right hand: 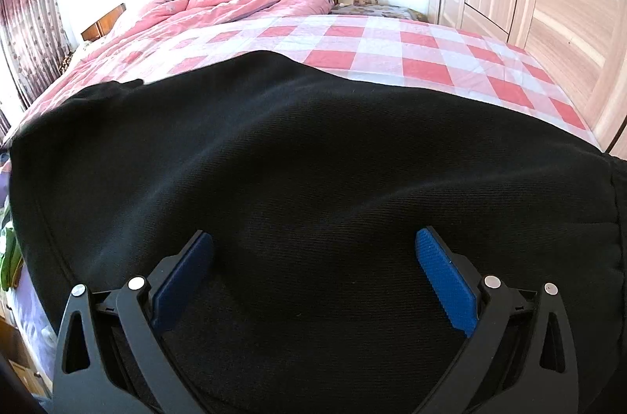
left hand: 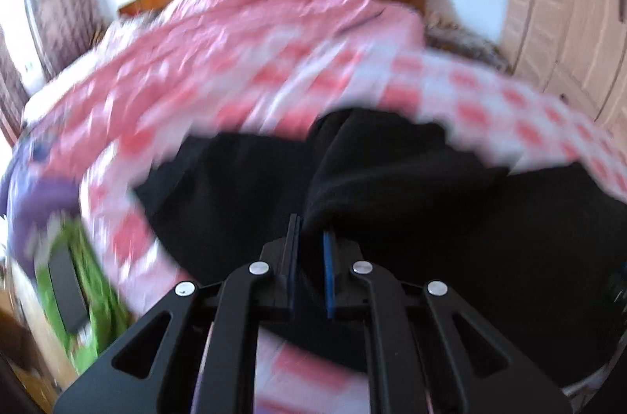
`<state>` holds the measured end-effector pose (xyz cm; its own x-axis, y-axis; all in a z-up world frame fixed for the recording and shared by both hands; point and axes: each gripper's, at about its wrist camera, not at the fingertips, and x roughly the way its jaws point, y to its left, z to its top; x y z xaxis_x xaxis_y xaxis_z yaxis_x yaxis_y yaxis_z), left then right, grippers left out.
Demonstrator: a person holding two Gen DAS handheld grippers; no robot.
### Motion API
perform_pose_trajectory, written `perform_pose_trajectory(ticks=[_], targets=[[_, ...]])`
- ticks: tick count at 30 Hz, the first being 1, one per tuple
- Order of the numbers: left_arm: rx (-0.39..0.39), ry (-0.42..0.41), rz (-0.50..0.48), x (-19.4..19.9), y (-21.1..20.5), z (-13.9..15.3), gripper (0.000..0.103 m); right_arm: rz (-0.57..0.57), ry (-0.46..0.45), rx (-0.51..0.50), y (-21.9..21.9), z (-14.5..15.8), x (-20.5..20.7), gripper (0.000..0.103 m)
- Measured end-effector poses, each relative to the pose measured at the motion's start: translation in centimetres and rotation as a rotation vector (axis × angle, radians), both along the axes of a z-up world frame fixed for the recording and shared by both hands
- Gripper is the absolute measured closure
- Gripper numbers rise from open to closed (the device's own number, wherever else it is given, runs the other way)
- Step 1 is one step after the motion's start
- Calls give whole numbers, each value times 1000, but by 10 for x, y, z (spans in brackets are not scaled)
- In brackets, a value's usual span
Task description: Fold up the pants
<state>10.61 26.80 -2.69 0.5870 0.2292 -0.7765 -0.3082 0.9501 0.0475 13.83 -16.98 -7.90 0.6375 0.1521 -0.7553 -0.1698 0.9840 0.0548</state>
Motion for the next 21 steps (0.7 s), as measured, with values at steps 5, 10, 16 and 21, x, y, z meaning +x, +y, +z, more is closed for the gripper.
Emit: perform_pose_trajectory(ticks=[5, 10, 16, 21], targets=[[-25, -13, 58, -31, 27, -41, 43, -2, 3, -35, 5, -1, 0, 4], [21, -127, -31, -47, 14, -9, 26, -6, 3, -44, 6, -2, 0, 4], [294, -71, -375, 11, -76, -2, 16, -8, 2, -47, 7, -2, 0, 4], [266, 146, -533, 76, -93, -41, 31, -5, 0, -36, 5, -2, 0, 4]])
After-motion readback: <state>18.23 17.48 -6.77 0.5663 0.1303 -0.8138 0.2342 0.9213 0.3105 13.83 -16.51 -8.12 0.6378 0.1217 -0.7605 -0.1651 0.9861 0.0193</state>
